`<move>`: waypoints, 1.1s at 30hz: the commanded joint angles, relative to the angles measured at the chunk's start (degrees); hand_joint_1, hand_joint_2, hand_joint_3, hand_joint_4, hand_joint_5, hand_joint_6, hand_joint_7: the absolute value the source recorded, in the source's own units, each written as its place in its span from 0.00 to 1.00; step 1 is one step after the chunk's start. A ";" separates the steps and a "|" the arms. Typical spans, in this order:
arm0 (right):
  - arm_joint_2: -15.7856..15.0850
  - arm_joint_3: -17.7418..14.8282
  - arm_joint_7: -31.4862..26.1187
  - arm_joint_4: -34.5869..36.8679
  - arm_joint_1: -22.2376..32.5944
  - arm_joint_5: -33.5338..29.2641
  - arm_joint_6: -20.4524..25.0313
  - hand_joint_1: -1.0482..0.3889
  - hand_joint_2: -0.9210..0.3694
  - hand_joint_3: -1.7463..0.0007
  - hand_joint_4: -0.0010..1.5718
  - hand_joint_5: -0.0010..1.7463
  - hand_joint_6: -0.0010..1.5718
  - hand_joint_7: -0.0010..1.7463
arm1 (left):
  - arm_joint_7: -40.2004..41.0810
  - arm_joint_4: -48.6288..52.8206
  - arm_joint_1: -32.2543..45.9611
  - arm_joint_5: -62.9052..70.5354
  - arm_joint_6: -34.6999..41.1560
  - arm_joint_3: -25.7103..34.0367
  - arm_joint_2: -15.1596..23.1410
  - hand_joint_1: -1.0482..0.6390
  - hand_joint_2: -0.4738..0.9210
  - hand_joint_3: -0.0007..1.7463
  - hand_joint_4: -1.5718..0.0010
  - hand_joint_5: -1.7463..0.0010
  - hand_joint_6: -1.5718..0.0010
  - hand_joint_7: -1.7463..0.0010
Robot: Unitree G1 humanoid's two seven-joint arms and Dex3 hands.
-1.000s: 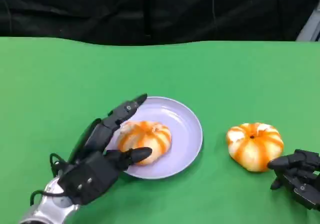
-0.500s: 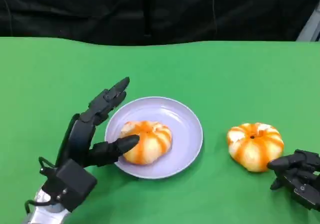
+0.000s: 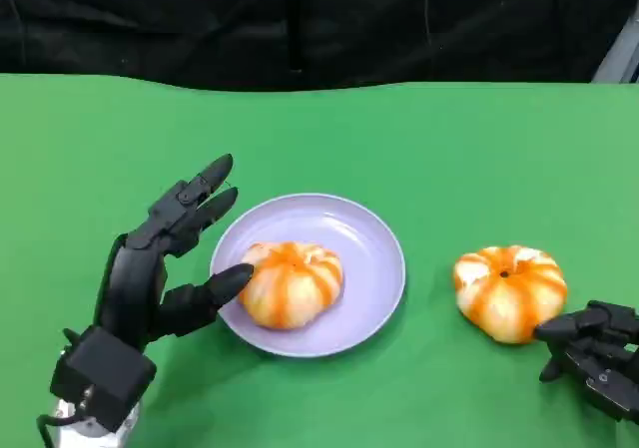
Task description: Grasp the bread from the table and place it into the plate.
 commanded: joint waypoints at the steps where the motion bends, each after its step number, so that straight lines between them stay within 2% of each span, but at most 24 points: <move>1: -0.34 -0.09 -0.49 -0.03 0.21 0.37 -0.06 0.71 0.00 0.79 0.49 0.77 0.64 0.34 | -1.92 -0.74 1.26 -2.59 -1.14 2.10 0.81 0.14 1.00 0.17 0.61 0.97 0.70 0.98; 5: -0.34 -0.08 -0.28 0.03 0.13 0.57 0.05 0.71 0.00 0.79 0.49 0.77 0.64 0.35 | -3.68 -0.47 1.91 -4.50 -0.69 3.64 0.61 0.15 1.00 0.17 0.61 0.98 0.69 0.99; 8: -0.38 -0.06 -0.12 0.15 0.02 0.60 0.16 0.70 0.00 0.79 0.49 0.77 0.64 0.35 | -6.73 -0.06 3.06 -8.44 0.26 5.87 0.36 0.20 1.00 0.16 0.56 0.97 0.65 0.98; 14: -0.41 0.05 -0.38 0.23 -0.14 0.35 0.48 0.70 0.00 0.80 0.49 0.78 0.64 0.35 | -10.27 0.21 3.59 -11.24 1.07 8.22 0.43 0.24 1.00 0.16 0.52 0.96 0.65 0.99; 20: -0.44 0.09 -0.51 0.21 -0.15 0.29 0.43 0.70 0.00 0.80 0.49 0.78 0.64 0.36 | -11.63 0.17 3.55 -11.46 1.26 9.34 0.14 0.24 1.00 0.16 0.52 0.97 0.65 0.99; 24: -0.39 0.03 -0.48 0.06 -0.15 0.46 0.45 0.71 0.00 0.80 0.49 0.77 0.63 0.35 | -17.35 0.57 4.82 -16.29 4.14 11.56 -0.52 0.24 1.00 0.16 0.51 0.97 0.63 0.99; 33: -0.35 -0.08 0.20 0.59 -0.44 0.70 -0.18 0.72 0.00 0.79 0.49 0.77 0.63 0.35 | -16.84 2.61 4.79 -13.65 4.98 12.13 0.54 0.26 1.00 0.15 0.49 0.97 0.62 0.99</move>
